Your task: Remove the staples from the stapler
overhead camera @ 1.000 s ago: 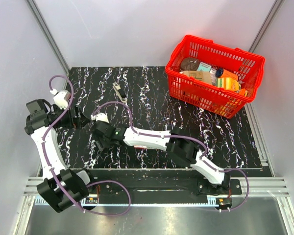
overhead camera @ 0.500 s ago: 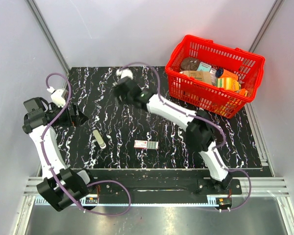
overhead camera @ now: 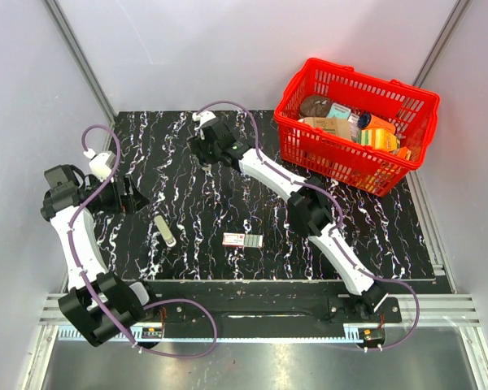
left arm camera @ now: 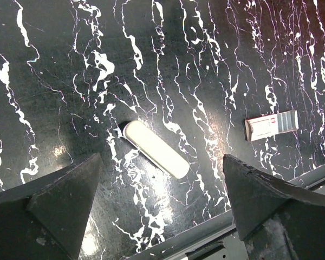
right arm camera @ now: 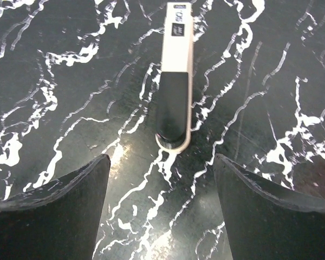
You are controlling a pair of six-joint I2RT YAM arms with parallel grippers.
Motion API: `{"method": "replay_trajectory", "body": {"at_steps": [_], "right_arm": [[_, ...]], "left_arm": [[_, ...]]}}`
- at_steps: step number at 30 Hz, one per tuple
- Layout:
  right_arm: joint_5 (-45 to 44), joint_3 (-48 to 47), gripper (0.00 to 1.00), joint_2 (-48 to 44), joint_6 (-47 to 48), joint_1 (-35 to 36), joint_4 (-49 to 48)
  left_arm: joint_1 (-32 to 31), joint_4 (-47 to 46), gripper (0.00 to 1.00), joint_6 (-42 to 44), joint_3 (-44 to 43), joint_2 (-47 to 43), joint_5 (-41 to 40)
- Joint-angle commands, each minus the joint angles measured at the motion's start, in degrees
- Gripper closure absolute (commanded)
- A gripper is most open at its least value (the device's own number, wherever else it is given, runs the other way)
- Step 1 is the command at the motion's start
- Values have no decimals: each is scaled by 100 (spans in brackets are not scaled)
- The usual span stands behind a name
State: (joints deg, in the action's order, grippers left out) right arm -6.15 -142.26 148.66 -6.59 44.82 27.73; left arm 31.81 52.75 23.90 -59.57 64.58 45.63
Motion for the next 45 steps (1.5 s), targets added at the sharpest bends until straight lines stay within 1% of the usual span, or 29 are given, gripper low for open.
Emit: {"method": "replay_trajectory", "body": {"at_steps": [1,7,13,18,22,26,32,35,40,43,45], "right_arm": [[528,-83,18,57,114,-78,-698],[387,-153,21,374,114,-87,-1049],[325,-276,28,620,193,-87,-1278],[255,75,37,568,193,-87,-1814],[193,23,39,690,228,-79,-2016],[193,-223,40,875,299,-87,-2034],[272,-426,47,981,316,-114,-1999],[299,-417,55,972,299,-140,-1955],[246,-190,71,814,211,-131,-1920],[237,433,81,429,71,-140,-2025],[229,1117,86,16,0,-140,-2218]], "left_arm": [[9,-107,1,167,68,-24,166],[9,-116,1,255,112,-112,96],[9,-90,1,352,156,-191,60],[9,-90,1,405,209,-138,25],[9,-90,1,449,253,-77,-27],[9,-90,1,475,235,-24,-54],[9,-81,1,466,191,37,-54],[9,-81,1,466,200,46,-45],[9,-46,1,484,227,11,-80],[0,24,1,598,218,-59,-1],[-8,42,2,721,244,-243,130]]}}
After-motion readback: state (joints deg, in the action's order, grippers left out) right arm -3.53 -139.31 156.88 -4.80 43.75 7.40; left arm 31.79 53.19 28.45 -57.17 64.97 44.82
